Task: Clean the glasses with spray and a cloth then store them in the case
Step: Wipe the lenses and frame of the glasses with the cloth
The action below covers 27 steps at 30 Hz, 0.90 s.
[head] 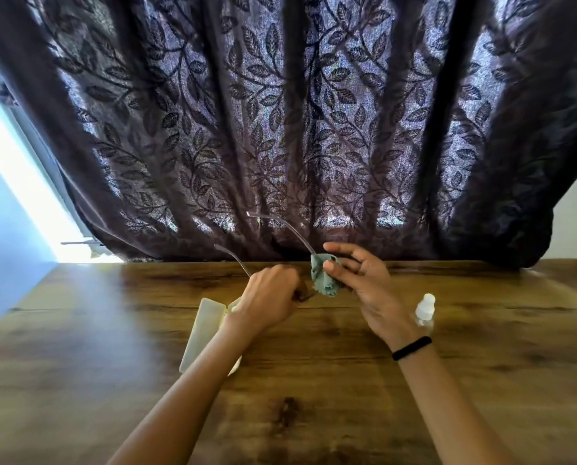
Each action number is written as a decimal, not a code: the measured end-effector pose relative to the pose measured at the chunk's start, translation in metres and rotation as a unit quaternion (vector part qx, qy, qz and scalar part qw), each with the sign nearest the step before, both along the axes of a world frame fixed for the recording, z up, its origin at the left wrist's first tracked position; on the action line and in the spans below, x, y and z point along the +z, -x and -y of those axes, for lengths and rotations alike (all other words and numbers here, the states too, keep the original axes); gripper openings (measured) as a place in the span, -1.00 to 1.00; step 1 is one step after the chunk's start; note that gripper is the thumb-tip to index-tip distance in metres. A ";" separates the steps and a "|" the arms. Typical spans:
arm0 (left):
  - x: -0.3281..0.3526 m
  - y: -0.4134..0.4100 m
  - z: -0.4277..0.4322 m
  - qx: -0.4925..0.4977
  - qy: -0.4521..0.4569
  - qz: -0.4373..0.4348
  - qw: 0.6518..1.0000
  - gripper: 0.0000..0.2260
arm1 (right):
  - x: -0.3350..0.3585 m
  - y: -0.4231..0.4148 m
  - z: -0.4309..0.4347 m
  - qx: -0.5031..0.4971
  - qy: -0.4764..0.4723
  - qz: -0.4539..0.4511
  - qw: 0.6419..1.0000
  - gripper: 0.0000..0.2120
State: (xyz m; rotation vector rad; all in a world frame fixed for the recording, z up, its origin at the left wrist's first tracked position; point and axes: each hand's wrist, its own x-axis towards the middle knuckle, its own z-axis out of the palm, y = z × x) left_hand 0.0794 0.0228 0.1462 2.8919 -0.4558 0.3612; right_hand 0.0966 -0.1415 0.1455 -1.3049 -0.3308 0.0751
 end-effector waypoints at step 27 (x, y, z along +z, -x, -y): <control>0.011 0.003 -0.022 -0.157 0.816 -0.144 0.538 -0.76 | 0.007 0.004 -0.001 -0.076 -0.009 0.089 0.993 -0.67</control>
